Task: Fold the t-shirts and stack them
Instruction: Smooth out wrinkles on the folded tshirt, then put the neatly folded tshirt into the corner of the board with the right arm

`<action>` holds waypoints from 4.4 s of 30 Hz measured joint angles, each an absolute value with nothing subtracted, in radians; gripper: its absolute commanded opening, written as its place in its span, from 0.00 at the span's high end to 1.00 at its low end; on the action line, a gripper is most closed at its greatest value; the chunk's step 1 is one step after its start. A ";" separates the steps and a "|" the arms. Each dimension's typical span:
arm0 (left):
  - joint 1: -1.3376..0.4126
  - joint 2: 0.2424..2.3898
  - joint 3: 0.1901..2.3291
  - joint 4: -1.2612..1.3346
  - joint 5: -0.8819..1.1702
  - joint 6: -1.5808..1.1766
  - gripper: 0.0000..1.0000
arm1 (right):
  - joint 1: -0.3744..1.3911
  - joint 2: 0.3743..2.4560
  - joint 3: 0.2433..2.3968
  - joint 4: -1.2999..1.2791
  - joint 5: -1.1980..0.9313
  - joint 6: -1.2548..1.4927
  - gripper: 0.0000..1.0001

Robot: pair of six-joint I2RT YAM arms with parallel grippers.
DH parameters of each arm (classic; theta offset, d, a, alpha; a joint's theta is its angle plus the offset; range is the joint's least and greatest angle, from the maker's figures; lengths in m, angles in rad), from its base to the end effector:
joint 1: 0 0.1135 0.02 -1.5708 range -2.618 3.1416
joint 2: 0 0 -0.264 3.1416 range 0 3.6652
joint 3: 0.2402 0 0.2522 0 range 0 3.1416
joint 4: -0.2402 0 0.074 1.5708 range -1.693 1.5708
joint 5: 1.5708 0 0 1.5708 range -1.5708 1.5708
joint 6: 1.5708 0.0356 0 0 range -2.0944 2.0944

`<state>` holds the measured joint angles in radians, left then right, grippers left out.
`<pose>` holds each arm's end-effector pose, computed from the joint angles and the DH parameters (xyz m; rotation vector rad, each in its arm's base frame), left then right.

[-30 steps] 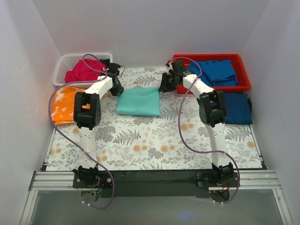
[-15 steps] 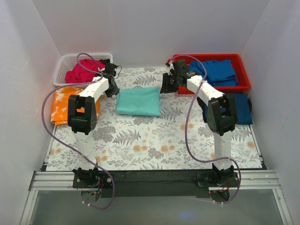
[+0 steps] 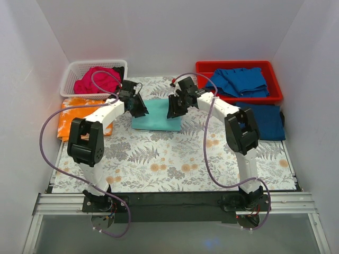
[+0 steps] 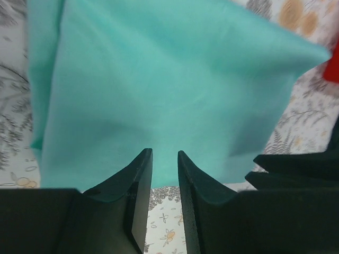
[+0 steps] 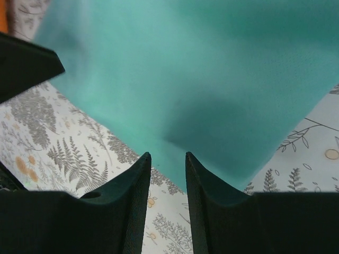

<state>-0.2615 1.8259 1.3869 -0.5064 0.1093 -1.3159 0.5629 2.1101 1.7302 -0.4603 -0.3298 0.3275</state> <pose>0.3834 -0.1066 0.2305 -1.3100 2.3446 -0.7195 0.3974 0.2644 0.2247 -0.4526 2.4699 0.7891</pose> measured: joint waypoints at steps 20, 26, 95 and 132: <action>-0.321 1.705 1.037 -0.587 -0.118 -1.426 0.76 | 0.572 2.024 1.351 -0.300 -0.376 0.367 0.66; -0.316 1.593 0.927 -0.683 -0.204 -1.438 0.76 | 0.569 1.919 1.222 -0.306 -0.340 0.333 0.66; -0.137 1.780 1.010 -0.425 0.297 -1.562 0.77 | 0.441 1.918 0.999 0.102 -0.585 0.373 0.99; -0.114 1.589 1.011 -0.638 0.304 -1.275 0.82 | -0.063 1.580 1.225 -0.605 0.437 0.205 0.99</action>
